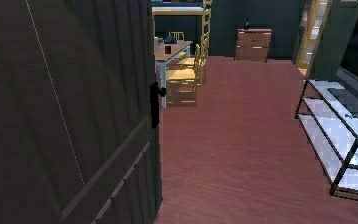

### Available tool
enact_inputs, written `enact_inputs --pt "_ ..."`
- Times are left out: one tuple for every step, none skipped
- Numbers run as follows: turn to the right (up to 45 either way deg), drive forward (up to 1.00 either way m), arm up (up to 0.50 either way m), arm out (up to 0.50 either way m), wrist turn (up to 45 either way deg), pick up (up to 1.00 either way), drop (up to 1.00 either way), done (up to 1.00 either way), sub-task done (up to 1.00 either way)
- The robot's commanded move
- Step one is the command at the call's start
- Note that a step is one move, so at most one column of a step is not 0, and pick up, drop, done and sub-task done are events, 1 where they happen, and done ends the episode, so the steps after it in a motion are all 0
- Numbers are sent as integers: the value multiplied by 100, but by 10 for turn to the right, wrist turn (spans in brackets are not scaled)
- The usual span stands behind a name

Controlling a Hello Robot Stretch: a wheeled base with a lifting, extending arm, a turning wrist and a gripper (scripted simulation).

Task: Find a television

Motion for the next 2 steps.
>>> enact_inputs --pt "90 0 0 0 0 0 0 0 0" --pt "0 30 0 0 0 0 0 0 0"
